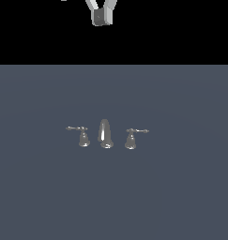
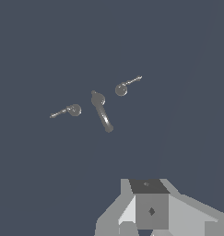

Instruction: Turn on the faucet by rotating a designated handle.

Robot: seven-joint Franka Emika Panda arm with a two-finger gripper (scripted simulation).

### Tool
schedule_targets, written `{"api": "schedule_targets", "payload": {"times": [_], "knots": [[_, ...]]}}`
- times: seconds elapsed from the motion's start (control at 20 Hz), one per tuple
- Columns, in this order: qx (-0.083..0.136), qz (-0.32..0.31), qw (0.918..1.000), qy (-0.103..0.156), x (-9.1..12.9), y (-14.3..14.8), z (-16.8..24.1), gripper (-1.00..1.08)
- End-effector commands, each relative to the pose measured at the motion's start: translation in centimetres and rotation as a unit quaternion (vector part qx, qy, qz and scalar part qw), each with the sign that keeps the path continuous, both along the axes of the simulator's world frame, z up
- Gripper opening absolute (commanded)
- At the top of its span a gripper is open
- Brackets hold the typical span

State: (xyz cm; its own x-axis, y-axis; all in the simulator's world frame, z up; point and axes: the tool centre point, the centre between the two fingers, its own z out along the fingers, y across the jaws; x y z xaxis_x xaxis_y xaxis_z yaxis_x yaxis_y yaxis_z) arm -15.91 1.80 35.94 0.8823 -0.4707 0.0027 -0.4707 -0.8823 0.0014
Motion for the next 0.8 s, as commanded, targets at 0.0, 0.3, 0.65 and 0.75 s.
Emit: {"api": "schedule_targets", "payload": {"times": [0.0,0.3,0.65,0.75], "knots": [[0.001,-0.034,0.9994,0.0,1.2,-0.1,-1.7,-1.0],[0.002,-0.113,0.9936,0.0,4.0,-0.6,-5.7,-1.0],[0.003,-0.203,0.9792,0.0,7.1,-1.8,-10.2,-1.0],[0.003,-0.228,0.9737,0.0,8.0,-2.2,-11.5,-1.0]]}}
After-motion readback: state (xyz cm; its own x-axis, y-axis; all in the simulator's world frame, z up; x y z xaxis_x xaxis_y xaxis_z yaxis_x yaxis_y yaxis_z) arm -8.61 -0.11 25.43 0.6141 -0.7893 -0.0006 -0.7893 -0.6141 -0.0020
